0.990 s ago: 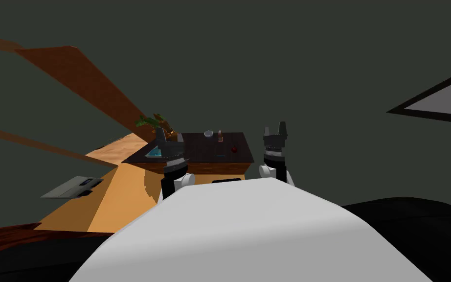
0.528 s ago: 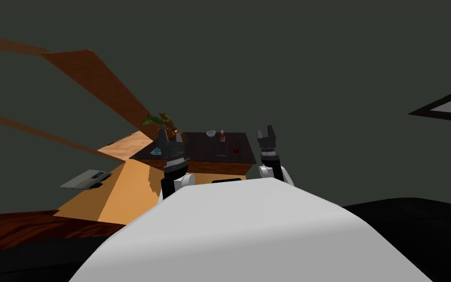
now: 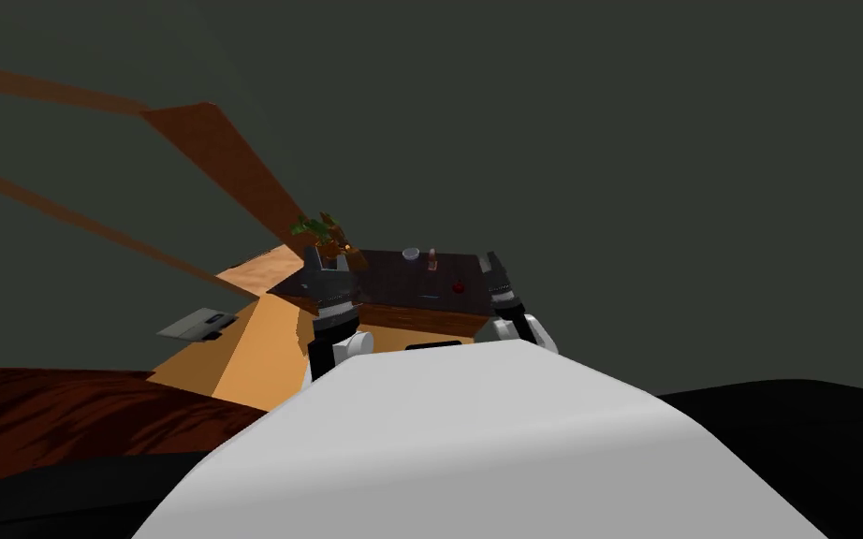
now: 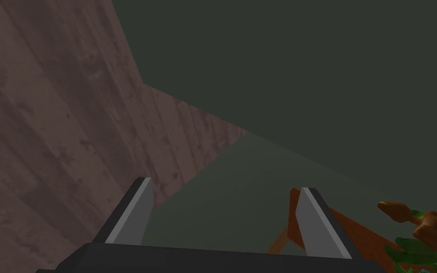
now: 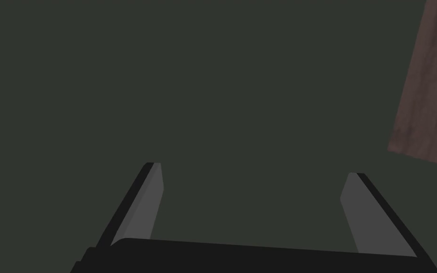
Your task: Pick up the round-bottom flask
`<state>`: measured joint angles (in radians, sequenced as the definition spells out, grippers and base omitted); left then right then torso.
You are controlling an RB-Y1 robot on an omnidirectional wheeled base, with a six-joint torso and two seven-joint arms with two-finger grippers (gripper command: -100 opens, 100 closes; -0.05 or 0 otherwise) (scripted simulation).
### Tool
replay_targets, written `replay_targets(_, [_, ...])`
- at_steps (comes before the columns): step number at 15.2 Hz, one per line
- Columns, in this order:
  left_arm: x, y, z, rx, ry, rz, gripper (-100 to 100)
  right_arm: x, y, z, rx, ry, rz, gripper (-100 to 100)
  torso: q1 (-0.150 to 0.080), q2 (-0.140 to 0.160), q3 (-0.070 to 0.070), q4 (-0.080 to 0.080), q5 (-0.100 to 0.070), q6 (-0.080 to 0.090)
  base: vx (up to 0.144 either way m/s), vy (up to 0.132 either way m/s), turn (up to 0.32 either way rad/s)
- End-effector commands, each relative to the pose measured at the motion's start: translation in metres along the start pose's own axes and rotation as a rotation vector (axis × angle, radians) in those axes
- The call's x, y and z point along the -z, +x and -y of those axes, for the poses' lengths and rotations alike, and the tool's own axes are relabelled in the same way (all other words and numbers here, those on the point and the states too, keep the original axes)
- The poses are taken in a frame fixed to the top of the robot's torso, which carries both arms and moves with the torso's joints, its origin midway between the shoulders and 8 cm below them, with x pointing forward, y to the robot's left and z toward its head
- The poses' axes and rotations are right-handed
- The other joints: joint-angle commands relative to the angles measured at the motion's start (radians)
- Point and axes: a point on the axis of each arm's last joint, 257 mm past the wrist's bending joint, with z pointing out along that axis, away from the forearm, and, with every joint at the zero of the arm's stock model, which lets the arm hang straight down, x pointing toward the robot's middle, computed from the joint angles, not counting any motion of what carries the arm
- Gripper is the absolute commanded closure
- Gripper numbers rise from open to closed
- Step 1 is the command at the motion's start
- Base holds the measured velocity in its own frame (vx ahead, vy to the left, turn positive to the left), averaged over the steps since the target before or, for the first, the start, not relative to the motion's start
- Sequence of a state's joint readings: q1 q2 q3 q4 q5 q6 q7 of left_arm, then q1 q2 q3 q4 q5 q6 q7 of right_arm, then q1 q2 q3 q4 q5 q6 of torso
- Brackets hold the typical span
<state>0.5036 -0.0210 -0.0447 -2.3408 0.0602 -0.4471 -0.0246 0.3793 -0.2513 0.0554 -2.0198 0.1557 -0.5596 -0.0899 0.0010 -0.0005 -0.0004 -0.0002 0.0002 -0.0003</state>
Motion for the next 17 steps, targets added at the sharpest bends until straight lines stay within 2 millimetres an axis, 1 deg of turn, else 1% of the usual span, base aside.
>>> replay_targets(1, [0.000,0.000,0.000,0.000,0.000,0.000,0,0.003,0.019,0.015,0.036,0.019,-0.072,-100,0.000,0.000,0.000,0.000,0.000,0.000,0.003,0.017,0.158])
replay_targets(2, [0.000,0.000,0.000,0.000,0.000,0.000,0,0.007,0.020,0.026,0.034,0.043,-0.073,-100,0.000,0.000,0.000,0.000,0.000,0.000,0.003,0.016,0.141])
replay_targets(3, [0.000,0.000,0.000,0.000,0.000,0.000,0,0.009,0.033,0.033,0.063,0.047,-0.128,-100,0.000,0.000,0.000,0.000,0.000,0.000,0.004,0.023,0.191])
replay_targets(4, [0.000,0.000,0.000,0.000,0.000,0.000,0,0.014,0.033,0.045,0.062,0.073,-0.130,-100,0.000,0.000,0.000,0.000,0.000,0.000,0.004,0.020,0.145])
replay_targets(5, [0.000,0.000,0.000,0.000,0.000,0.000,0,0.017,0.046,0.052,0.093,0.076,-0.186,-100,0.000,0.000,0.000,0.000,0.000,0.000,0.002,0.021,0.151])
replay_targets(6, [0.000,0.000,0.000,0.000,0.000,0.000,0,0.021,0.046,0.060,0.092,0.096,-0.188,-100,0.000,0.000,0.000,0.000,0.000,0.000,0.002,0.019,0.142])
replay_targets(7, [0.000,0.000,0.000,0.000,0.000,0.000,0,0.023,0.046,0.064,0.092,0.104,-0.189,-100,0.000,0.000,0.000,0.000,0.000,0.000,0.002,0.009,0.052])
replay_targets(8, [0.000,0.000,0.000,0.000,0.000,0.000,0,0.026,0.059,0.070,0.125,0.103,-0.247,-100,0.000,0.000,0.000,0.000,0.000,0.000,0.001,0.015,0.159])
replay_targets(9, [0.000,0.000,0.000,0.000,0.000,0.000,0,0.032,0.059,0.080,0.125,0.128,-0.250,-100,0.000,0.000,0.000,0.000,0.000,0.000,0.001,0.014,0.159])
replay_targets(10, [0.000,0.000,0.000,0.000,0.000,0.000,0,0.034,0.058,0.084,0.125,0.136,-0.251,-100,0.000,0.000,0.000,0.000,0.000,0.000,0.003,0.008,0.042])
replay_targets(11, [0.000,0.000,0.000,0.000,0.000,0.000,0,0.041,0.070,0.094,0.160,0.142,-0.312,-100,0.000,0.000,0.000,0.000,0.000,0.000,0.001,0.014,0.118])
replay_targets(12, [0.000,0.000,0.000,0.000,0.000,0.000,0,0.047,0.070,0.104,0.159,0.167,-0.314,-100,0.000,0.000,0.000,0.000,0.000,0.000,0.002,0.015,0.149])
replay_targets(13, [0.000,0.000,0.000,0.000,0.000,0.000,0,0.047,0.070,0.104,0.159,0.169,-0.315,-100,0.000,0.000,0.000,0.000,0.000,0.000,0.003,0.008,0.064])
replay_targets(14, [0.000,0.000,0.000,0.000,0.000,0.000,0,0.054,0.080,0.113,0.196,0.171,-0.377,-100,0.000,0.000,0.000,0.000,0.000,0.000,0.004,0.016,0.141])
replay_targets(16, [0.000,0.000,0.000,0.000,0.000,0.000,0,0.062,0.079,0.125,0.196,0.202,-0.381,-100,0.000,0.000,0.000,0.000,0.000,0.000,0.004,0.013,0.117])
replay_targets(17, [0.000,0.000,0.000,0.000,0.000,0.000,0,0.070,0.089,0.133,0.235,0.201,-0.445,-100,0.000,0.000,0.000,0.000,0.000,0.000,0.003,0.014,0.148])
